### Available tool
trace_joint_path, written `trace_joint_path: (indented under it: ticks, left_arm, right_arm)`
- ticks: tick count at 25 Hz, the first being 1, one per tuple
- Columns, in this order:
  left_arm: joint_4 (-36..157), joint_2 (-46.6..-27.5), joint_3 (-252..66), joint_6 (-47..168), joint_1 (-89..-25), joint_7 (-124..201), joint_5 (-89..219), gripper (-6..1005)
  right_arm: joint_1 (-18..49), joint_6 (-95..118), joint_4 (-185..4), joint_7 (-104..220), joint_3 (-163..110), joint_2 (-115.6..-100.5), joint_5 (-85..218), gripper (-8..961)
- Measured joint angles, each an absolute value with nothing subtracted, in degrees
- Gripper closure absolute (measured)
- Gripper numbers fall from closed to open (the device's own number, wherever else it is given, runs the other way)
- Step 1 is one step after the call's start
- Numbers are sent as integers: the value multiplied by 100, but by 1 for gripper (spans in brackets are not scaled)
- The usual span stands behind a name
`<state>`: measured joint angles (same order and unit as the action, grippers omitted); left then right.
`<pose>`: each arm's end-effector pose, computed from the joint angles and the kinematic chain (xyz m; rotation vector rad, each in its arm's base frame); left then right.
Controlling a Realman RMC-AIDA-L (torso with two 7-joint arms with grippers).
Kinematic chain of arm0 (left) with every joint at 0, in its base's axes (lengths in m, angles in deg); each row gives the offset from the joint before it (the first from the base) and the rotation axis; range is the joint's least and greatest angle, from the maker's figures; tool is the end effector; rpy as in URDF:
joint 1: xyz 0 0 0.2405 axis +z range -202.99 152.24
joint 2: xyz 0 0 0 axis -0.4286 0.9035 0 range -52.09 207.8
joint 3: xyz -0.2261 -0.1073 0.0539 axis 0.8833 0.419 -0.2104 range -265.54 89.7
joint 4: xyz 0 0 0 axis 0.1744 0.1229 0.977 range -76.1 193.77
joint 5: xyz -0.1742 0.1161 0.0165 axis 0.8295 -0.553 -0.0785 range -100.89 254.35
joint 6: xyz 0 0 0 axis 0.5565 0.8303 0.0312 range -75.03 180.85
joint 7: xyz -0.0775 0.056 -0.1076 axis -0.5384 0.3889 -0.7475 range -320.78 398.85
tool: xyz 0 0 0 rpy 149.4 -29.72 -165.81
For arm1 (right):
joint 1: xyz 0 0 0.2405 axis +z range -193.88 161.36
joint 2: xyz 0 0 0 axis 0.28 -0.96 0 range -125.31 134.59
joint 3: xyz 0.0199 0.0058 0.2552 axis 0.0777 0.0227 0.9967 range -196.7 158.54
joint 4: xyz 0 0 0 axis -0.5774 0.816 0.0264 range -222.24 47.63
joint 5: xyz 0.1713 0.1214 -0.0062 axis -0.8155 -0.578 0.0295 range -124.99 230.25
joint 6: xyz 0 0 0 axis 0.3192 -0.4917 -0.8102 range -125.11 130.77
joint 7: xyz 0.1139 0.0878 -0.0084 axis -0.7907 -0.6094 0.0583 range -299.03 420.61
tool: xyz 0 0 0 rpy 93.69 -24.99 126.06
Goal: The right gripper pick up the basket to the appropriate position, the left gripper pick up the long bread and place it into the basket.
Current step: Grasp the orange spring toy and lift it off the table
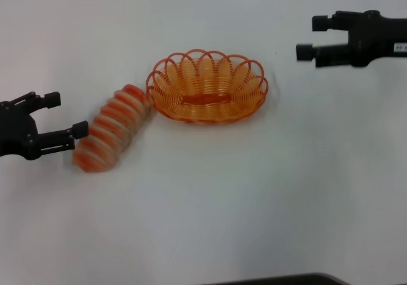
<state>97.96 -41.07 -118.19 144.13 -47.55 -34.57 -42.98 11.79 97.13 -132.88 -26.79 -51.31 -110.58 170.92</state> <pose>-0.3200 0.2879 0.0191 -2.5903 -0.7095 -0.6300 0.2853 0.3304 0.0626 -2.6191 0.7276 0.6340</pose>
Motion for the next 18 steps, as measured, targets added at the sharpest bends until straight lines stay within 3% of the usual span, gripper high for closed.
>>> trace_joint_path:
  ticks: [4, 6, 18]
  left_arm:
    - [9669, -4097, -11855, 14256, -4754, -3452, -4324, 149]
    - [9637, -4097, -11858, 14252, -4758, -3453, -4325, 150]
    - [9577, -4097, -11901, 14242, -4822, -3461, -4339, 155]
  right_arm:
    - [926, 9760, -13852, -1586, -5240, -11423, 17266, 29]
    - [904, 9710, -14060, -1470, -5391, -11503, 17531, 29]
    - [1115, 9192, -14086, -1540, -6250, -11511, 18445, 30]
